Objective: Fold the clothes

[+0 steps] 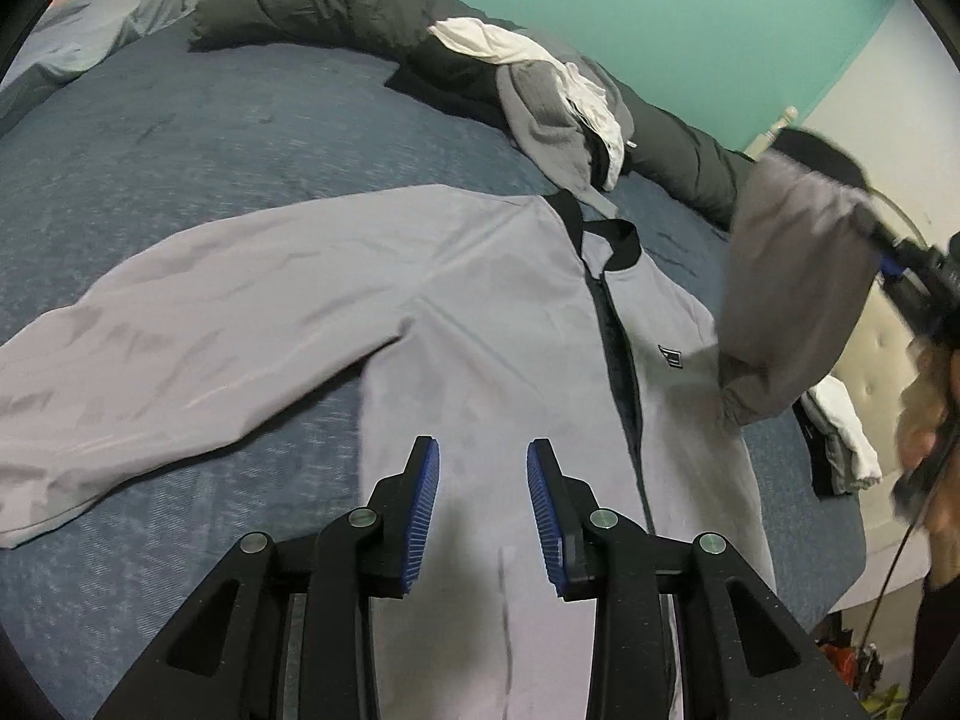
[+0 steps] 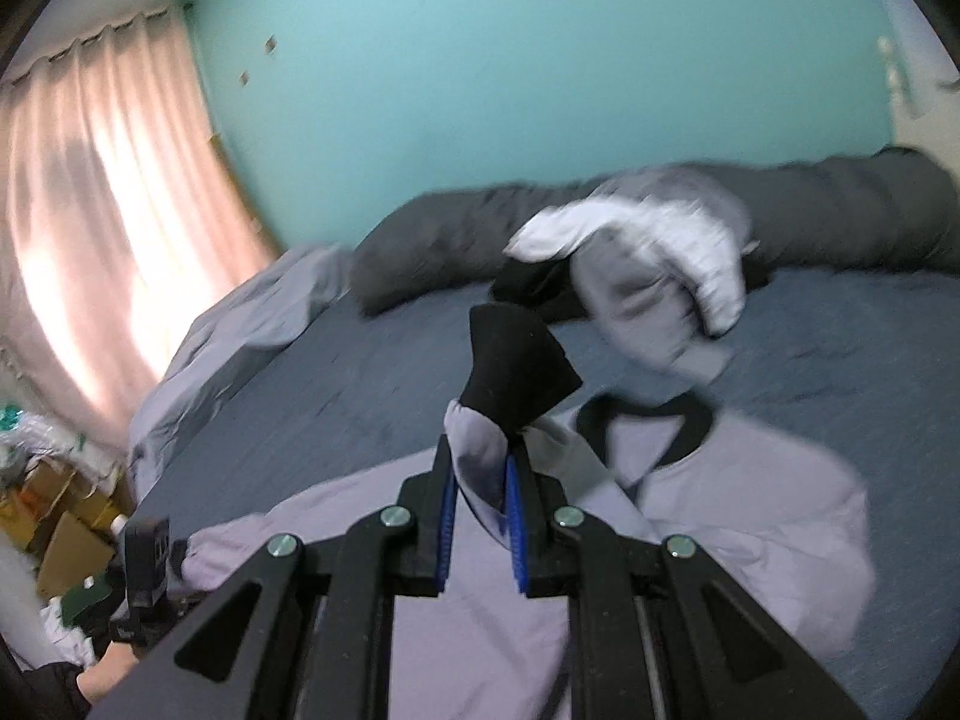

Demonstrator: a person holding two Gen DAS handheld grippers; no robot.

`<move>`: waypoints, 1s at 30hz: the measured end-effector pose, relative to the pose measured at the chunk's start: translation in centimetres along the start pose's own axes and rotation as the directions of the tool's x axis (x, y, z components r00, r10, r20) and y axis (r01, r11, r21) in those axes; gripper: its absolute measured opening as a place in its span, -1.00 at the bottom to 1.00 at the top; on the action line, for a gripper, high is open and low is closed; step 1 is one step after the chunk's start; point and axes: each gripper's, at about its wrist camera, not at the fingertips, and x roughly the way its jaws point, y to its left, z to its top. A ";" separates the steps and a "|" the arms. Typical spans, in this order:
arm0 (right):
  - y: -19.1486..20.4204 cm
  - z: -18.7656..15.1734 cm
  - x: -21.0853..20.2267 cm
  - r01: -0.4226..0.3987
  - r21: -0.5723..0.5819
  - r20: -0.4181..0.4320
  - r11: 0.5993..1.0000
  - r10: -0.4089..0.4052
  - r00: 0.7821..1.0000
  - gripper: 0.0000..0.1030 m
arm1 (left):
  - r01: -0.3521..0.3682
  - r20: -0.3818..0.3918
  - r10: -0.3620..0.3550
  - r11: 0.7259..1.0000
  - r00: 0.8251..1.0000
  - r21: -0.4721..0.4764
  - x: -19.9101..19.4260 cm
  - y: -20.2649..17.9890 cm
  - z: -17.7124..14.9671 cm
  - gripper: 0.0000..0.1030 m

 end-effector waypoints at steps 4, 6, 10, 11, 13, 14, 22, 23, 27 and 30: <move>2.4 -3.0 3.2 -0.036 0.001 -0.068 0.999 0.036 0.997 -0.73 | -0.004 0.004 0.004 1.000 1.000 -0.013 -0.8 1.2 -0.4 -0.35; 3.2 -4.5 4.8 -0.043 0.003 -0.102 0.999 0.043 0.994 -0.73 | -0.003 0.004 0.003 1.000 1.000 -0.019 -1.0 1.6 -0.5 -0.34; 3.9 -7.2 6.5 -0.050 0.000 -0.157 0.999 0.050 0.986 -0.73 | -0.002 0.002 0.002 1.000 1.000 -0.025 -1.2 2.1 -1.0 -0.34; 4.0 -7.9 6.8 -0.052 0.000 -0.170 0.999 0.051 0.984 -0.73 | -0.003 0.000 0.003 1.000 1.000 -0.027 -1.2 2.2 -1.1 -0.34; 4.1 -9.2 7.4 -0.052 -0.001 -0.192 0.999 0.051 0.980 -0.73 | -0.002 -0.003 0.002 1.000 1.000 -0.031 -1.1 2.4 -1.3 -0.34; 4.2 -9.9 7.7 -0.053 -0.001 -0.203 0.999 0.051 0.978 -0.73 | 0.000 -0.005 0.000 0.999 1.000 -0.033 -1.0 2.5 -1.4 -0.34; 4.5 -13.5 9.3 -0.083 -0.005 -0.284 0.997 0.078 0.956 -0.15 | 0.020 -0.031 -0.021 0.999 0.999 -0.024 -0.3 1.6 -2.0 -0.34; 4.6 -13.6 9.2 -0.099 0.002 -0.287 0.995 0.095 0.953 0.09 | 0.022 -0.034 -0.022 0.999 0.999 -0.023 -0.2 1.5 -2.1 -0.34; 4.8 -13.8 7.5 -0.136 0.001 -0.276 0.991 0.131 0.952 0.16 | 0.024 -0.050 -0.025 1.000 0.998 -0.019 0.4 0.9 -2.3 -0.20; 3.0 -13.4 5.2 -0.107 0.045 -0.236 0.993 0.115 0.965 0.16 | 0.032 -0.080 -0.033 0.999 0.996 -0.006 1.4 0.5 -2.7 -0.16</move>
